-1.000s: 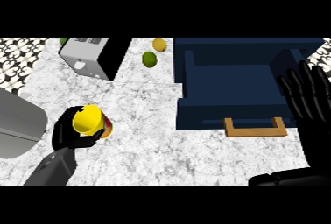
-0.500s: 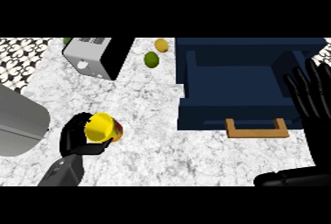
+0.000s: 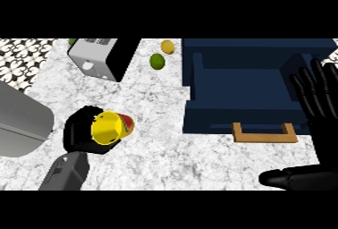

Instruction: Pick up the cup, place it into the drawer and close the drawer

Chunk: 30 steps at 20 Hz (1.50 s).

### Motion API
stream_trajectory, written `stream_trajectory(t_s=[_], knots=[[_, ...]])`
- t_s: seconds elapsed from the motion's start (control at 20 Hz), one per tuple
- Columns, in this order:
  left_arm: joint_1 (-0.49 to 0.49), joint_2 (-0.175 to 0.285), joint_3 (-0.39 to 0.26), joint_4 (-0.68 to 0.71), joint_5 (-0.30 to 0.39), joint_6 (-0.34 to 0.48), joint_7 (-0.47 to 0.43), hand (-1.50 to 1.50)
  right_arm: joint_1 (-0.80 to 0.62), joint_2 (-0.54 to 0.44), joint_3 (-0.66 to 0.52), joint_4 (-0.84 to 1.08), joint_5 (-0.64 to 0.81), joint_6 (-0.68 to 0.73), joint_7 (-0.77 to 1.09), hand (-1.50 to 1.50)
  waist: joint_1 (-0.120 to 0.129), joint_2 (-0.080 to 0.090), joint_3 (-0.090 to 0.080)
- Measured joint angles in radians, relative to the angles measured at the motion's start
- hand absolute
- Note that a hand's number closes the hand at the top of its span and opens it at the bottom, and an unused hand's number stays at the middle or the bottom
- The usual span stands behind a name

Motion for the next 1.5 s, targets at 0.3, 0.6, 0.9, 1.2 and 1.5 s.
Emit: stream_trajectory(t_s=[0.3,0.6,0.9,1.2,1.5], knots=[[0.018,-0.051,-0.080,-0.291,0.025,0.026,0.196,1.50,0.029,0.001,-0.001,-0.007,-0.002,0.009,-0.012,-1.50,-0.001,-0.001,0.000],[-0.020,-0.092,-0.144,-0.558,0.068,0.132,0.443,1.50,0.021,0.001,0.004,-0.020,0.003,0.001,0.007,-1.50,-0.006,0.001,0.000],[-0.131,-0.099,-0.178,-0.654,0.066,0.250,0.595,1.50,0.026,-0.003,-0.005,-0.035,-0.011,0.006,0.014,-1.50,-0.013,0.004,-0.001],[-0.312,-0.107,-0.192,-0.613,0.028,0.354,0.694,1.50,0.021,0.005,0.004,-0.004,0.008,0.012,-0.023,-1.50,-0.018,0.006,-0.001],[-0.439,-0.111,-0.231,-0.558,0.000,0.444,0.753,1.50,0.023,0.006,0.001,0.000,0.010,0.011,-0.026,-1.50,-0.021,0.006,-0.001]])
